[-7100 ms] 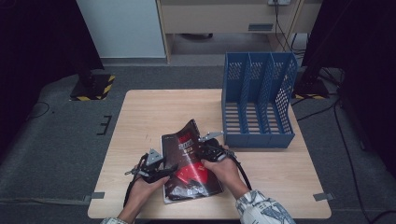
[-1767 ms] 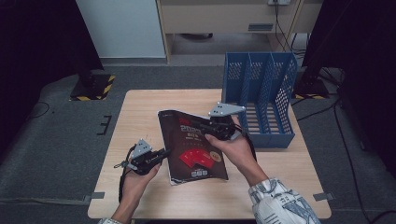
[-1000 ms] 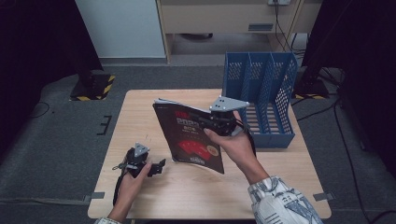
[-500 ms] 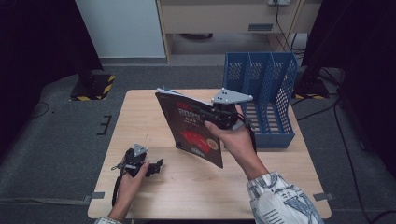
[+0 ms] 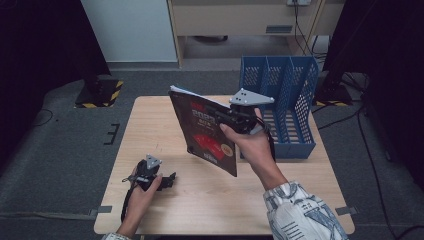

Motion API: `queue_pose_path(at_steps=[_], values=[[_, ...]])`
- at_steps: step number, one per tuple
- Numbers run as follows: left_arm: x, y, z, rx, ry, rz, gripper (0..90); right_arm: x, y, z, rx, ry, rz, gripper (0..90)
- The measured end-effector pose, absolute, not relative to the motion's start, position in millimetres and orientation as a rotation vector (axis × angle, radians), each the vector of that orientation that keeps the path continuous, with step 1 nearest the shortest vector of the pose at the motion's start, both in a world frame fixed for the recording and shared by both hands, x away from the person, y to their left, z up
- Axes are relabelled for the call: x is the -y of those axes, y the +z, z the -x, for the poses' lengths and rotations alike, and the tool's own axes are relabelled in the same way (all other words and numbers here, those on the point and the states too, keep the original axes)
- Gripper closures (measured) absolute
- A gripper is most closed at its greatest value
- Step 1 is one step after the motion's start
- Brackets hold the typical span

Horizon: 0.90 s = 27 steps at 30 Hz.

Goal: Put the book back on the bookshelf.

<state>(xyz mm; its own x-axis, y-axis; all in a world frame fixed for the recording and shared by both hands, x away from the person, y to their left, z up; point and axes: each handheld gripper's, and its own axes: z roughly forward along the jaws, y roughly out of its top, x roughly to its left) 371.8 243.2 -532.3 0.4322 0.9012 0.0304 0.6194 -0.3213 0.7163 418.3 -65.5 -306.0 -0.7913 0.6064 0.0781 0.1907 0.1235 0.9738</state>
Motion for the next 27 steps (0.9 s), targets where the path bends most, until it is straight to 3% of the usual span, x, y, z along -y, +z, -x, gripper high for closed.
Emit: queue_pose_path(at_steps=[27], values=[[-245, -537, -372, -1.297, 0.548, -2.045, 4.6, 88, -266, -414, -1.974, 1.760, -0.802, 87.1]])
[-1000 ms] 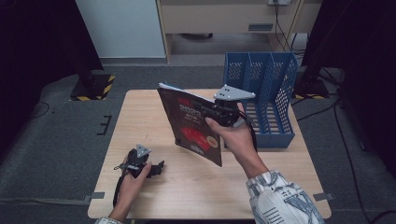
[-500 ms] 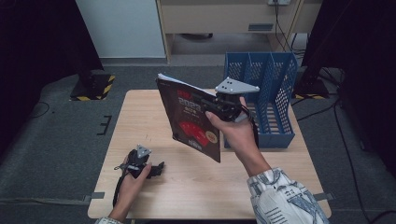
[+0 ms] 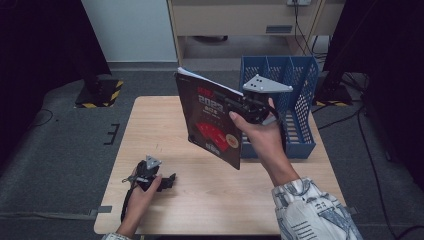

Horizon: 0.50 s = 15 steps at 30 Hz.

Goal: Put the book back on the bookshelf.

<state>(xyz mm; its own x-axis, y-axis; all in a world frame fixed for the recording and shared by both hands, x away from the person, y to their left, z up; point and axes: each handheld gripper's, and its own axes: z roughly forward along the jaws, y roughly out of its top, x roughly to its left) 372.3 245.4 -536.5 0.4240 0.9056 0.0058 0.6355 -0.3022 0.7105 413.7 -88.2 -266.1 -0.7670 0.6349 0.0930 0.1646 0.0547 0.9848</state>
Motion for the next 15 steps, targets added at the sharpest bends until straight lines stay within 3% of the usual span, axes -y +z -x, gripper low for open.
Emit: queue_pose_path(at_steps=[15], values=[[-245, -537, -372, -1.294, 0.544, -2.050, 3.9, 115, -251, -414, -1.913, 1.763, -0.848, 87.0]])
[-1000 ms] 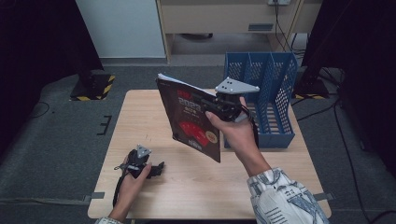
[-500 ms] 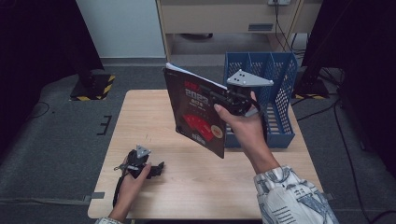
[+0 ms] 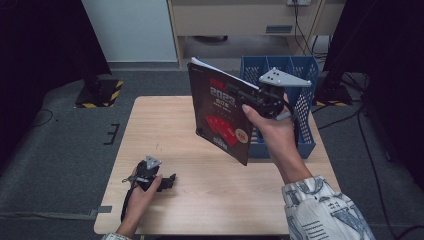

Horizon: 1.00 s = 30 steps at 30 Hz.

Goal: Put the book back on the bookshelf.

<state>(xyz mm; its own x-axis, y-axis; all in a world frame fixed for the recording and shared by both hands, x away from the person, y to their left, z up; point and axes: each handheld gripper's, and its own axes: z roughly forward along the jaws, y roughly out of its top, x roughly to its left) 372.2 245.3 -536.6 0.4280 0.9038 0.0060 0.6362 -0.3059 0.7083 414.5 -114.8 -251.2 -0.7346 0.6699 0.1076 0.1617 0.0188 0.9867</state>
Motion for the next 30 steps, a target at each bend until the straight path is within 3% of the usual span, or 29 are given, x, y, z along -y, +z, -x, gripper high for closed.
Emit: queue_pose_path(at_steps=[30], values=[[-245, -537, -372, -1.290, 0.538, -2.057, 2.7, 172, -247, -413, -1.819, 1.704, -0.943, 87.0]])
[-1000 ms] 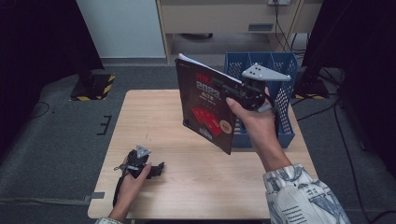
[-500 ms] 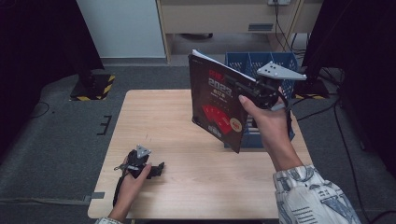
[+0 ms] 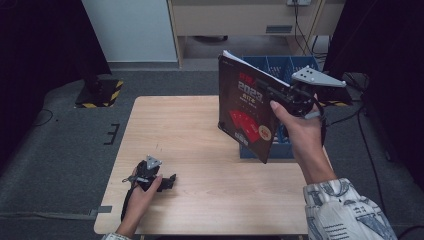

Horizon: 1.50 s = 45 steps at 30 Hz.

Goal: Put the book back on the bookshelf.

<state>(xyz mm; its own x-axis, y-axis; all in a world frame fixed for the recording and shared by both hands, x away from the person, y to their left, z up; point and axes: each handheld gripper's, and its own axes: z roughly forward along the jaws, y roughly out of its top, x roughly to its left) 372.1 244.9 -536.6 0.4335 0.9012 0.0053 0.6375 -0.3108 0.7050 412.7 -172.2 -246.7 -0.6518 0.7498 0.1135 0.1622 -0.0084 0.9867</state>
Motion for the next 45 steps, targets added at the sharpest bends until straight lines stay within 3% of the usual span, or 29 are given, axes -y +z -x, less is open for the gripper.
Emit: queue_pose_path(at_steps=[45], values=[[-245, -537, -372, -1.287, 0.539, -2.057, 2.3, 239, -242, -400, -1.666, 1.614, -1.057, 87.0]])
